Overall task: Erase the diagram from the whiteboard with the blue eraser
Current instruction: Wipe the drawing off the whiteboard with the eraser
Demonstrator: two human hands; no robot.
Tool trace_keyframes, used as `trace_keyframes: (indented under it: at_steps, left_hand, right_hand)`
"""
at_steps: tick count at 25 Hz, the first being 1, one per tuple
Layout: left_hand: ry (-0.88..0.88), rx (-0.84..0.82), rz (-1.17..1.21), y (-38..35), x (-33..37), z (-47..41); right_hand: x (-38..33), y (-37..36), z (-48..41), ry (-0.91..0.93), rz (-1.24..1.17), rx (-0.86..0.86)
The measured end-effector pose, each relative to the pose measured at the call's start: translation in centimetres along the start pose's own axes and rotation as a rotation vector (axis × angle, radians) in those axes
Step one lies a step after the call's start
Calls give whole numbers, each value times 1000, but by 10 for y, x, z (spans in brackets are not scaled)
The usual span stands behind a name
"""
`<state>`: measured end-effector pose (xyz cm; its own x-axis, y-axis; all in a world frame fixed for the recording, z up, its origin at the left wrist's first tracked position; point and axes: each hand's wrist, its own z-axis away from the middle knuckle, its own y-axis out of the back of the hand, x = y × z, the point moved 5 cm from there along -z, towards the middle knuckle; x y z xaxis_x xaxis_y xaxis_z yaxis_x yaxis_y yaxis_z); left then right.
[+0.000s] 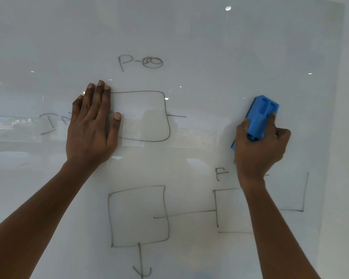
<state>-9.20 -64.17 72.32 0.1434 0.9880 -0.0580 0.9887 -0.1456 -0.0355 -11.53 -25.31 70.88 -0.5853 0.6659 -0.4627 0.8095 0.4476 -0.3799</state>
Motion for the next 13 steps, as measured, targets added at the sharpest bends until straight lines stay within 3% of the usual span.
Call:
trace_keyframes:
  at_steps: [5,13]
  left_hand:
    - [12,-35,-5,1,2,-1]
    - [31,6,83,6,58,24]
  right_hand:
    - [-16,-8,11,192,3,-110]
    - [-16,-3,9,212,-6,-155]
